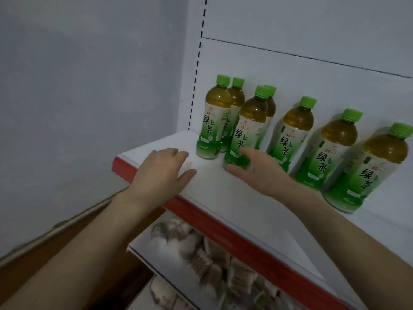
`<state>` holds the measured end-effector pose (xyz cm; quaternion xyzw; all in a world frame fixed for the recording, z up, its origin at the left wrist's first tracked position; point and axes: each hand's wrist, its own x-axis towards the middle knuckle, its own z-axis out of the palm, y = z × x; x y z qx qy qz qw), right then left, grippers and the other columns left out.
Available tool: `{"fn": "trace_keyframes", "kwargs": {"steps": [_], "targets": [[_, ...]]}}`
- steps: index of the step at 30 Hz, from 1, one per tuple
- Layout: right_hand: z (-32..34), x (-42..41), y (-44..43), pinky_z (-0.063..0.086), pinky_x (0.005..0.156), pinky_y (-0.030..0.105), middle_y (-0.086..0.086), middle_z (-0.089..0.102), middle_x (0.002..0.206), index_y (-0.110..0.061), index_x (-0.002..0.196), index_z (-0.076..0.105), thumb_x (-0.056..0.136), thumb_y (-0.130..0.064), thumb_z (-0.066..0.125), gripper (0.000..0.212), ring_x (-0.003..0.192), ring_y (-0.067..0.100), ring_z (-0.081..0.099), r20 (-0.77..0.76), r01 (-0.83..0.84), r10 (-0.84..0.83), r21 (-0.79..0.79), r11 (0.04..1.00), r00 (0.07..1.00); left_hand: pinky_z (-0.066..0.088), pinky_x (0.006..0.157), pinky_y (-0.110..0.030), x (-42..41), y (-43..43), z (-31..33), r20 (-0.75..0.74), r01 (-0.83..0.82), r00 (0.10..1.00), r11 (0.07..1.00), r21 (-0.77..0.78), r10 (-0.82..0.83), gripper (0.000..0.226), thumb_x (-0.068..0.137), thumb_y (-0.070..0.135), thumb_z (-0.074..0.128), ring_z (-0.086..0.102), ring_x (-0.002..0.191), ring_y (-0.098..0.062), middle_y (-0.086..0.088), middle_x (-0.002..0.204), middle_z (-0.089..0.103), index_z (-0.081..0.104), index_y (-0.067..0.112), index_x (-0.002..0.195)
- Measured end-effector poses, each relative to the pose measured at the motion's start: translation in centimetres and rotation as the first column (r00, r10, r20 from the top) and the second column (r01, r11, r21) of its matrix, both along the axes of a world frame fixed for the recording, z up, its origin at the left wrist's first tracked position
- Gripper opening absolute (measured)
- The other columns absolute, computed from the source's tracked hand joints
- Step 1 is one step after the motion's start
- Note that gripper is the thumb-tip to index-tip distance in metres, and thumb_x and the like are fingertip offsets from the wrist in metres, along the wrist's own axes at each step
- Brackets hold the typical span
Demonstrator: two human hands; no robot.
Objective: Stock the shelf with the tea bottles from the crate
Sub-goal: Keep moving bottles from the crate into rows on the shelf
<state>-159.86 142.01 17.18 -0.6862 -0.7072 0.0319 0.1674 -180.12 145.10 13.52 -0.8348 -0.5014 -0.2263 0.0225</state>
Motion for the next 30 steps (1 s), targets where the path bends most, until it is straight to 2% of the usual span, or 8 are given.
{"fn": "trace_keyframes", "kwargs": {"steps": [5, 9, 14, 17, 20, 26, 28, 30], "targets": [[-1.0, -7.9, 1.3, 0.026, 0.107, 0.032, 0.011, 0.039, 0.144, -0.007, 0.141, 0.030, 0.089, -0.044, 0.052, 0.067, 0.133, 0.026, 0.033, -0.012, -0.311, 0.312, 0.042, 0.949, 0.950, 0.045, 0.091, -0.043, -5.3, -5.5, -1.9, -0.019, -0.164, 0.986, 0.983, -0.086, 0.163, 0.070, 0.080, 0.058, 0.028, 0.058, 0.105, -0.035, -0.017, 0.112, 0.063, 0.058, 0.008, 0.118], [-3.2, -16.0, 0.9, 0.030, 0.105, 0.034, 0.010, 0.041, 0.143, -0.009, 0.140, 0.031, 0.089, -0.045, 0.049, 0.065, 0.131, 0.026, 0.037, -0.033, -0.507, 0.507, 0.024, 0.862, 0.861, 0.033, 0.103, -0.038, -11.6, -10.1, -4.2, -0.095, -0.407, 0.913, 0.904, -0.133, 0.397, 0.055, 0.092, 0.049, 0.036, 0.046, 0.122, -0.028, -0.011, 0.132, 0.051, 0.043, 0.014, 0.134], [-7.2, -25.4, -0.8, 0.025, 0.110, 0.033, 0.009, 0.033, 0.148, -0.012, 0.143, 0.026, 0.090, -0.045, 0.047, 0.066, 0.137, 0.023, 0.029, -0.025, -0.681, 0.681, -0.052, 0.730, 0.732, 0.025, 0.109, -0.037, -19.3, -16.3, -7.9, -0.184, -0.626, 0.780, 0.743, -0.236, 0.598, 0.053, 0.094, 0.046, 0.037, 0.039, 0.129, -0.023, -0.006, 0.139, 0.044, 0.035, 0.018, 0.138], [-10.8, -30.4, -1.4, 0.024, 0.110, 0.033, 0.009, 0.033, 0.148, -0.011, 0.143, 0.025, 0.091, -0.046, 0.046, 0.066, 0.137, 0.024, 0.028, -0.009, -0.728, 0.734, -0.129, 0.673, 0.680, 0.023, 0.110, -0.035, -23.9, -19.6, -11.5, -0.226, -0.694, 0.718, 0.653, -0.302, 0.659, 0.054, 0.094, 0.046, 0.036, 0.037, 0.131, -0.023, -0.007, 0.141, 0.043, 0.034, 0.017, 0.139], [-15.5, -34.3, -1.8, 0.024, 0.110, 0.035, 0.009, 0.032, 0.148, -0.010, 0.144, 0.024, 0.092, -0.045, 0.045, 0.066, 0.137, 0.024, 0.027, -0.023, -0.726, 0.747, -0.261, 0.637, 0.664, 0.022, 0.112, -0.040, -28.1, -22.4, -15.8, -0.258, -0.717, 0.680, 0.549, -0.430, 0.686, 0.055, 0.095, 0.045, 0.037, 0.034, 0.134, -0.025, -0.010, 0.142, 0.041, 0.032, 0.015, 0.141], [-26.4, -37.6, -2.4, 0.030, 0.108, 0.036, 0.012, 0.034, 0.147, -0.009, 0.143, 0.024, 0.091, -0.044, 0.048, 0.067, 0.135, 0.026, 0.031, -0.062, -0.646, 0.711, -0.476, 0.596, 0.701, 0.031, 0.107, -0.042, -33.0, -25.5, -25.4, -0.323, -0.668, 0.683, 0.380, -0.640, 0.655, 0.054, 0.095, 0.042, 0.040, 0.046, 0.122, -0.030, -0.013, 0.130, 0.051, 0.036, 0.011, 0.138], [-30.0, -37.8, -2.7, 0.032, 0.106, 0.036, 0.011, 0.035, 0.146, -0.009, 0.143, 0.024, 0.091, -0.043, 0.048, 0.067, 0.133, 0.027, 0.034, -0.068, -0.603, 0.690, -0.553, 0.575, 0.721, 0.038, 0.101, -0.041, -33.4, -26.1, -28.7, -0.328, -0.647, 0.694, 0.355, -0.674, 0.641, 0.050, 0.095, 0.041, 0.041, 0.052, 0.112, -0.029, -0.011, 0.119, 0.056, 0.040, 0.011, 0.134], [-33.6, -37.8, -3.1, 0.034, 0.104, 0.037, 0.013, 0.038, 0.143, -0.008, 0.142, 0.025, 0.091, -0.043, 0.048, 0.066, 0.131, 0.029, 0.036, -0.059, -0.557, 0.669, -0.610, 0.563, 0.741, 0.043, 0.093, -0.038, -33.4, -26.6, -32.0, -0.326, -0.630, 0.698, 0.330, -0.703, 0.637, 0.049, 0.095, 0.041, 0.041, 0.054, 0.109, -0.029, -0.011, 0.118, 0.056, 0.041, 0.012, 0.134]]}}
